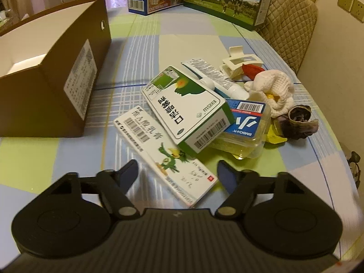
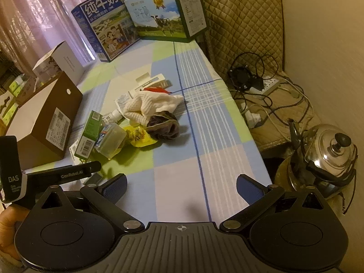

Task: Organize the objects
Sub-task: 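Grasp the white medicine box with the left tool while the right tool reaches the plush toy, then carry the white box with the left tool while the right tool grasps the brown plush toy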

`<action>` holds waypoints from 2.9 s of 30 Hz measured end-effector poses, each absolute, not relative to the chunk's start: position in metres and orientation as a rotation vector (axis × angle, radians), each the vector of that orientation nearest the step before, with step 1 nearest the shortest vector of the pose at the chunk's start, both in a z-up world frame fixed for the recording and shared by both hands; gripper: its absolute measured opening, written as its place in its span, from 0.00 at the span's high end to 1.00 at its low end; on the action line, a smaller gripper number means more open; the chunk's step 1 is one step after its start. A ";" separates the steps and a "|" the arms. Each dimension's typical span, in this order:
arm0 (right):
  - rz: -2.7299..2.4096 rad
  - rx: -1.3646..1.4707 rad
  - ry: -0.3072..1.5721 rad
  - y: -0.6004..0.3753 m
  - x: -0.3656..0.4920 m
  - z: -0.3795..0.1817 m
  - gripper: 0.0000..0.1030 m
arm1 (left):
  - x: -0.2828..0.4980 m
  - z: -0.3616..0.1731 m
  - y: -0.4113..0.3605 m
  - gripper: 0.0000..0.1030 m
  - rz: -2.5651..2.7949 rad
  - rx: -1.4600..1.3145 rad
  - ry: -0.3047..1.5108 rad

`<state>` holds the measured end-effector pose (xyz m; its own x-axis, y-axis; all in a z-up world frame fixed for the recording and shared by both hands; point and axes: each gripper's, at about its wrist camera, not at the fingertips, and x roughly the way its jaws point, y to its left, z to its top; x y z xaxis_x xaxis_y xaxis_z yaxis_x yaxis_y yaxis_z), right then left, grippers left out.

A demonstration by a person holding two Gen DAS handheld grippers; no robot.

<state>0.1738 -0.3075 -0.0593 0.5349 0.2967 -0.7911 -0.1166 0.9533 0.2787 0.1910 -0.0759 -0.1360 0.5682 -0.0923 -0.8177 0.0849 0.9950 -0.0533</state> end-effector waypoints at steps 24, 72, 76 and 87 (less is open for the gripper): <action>0.265 0.192 1.011 -0.306 0.196 -0.071 0.03 | 0.158 -0.123 0.003 0.53 -0.092 0.041 0.994; 0.509 -0.001 0.880 -0.275 0.222 -0.090 0.77 | 0.145 -0.132 0.084 0.61 0.157 -0.029 1.039; 0.551 0.019 0.890 -0.278 0.199 -0.084 0.77 | 0.140 -0.131 0.078 0.68 0.156 0.002 1.026; 0.703 0.040 0.868 -0.235 0.161 -0.057 0.77 | 0.104 -0.098 0.092 0.68 0.105 -0.042 1.007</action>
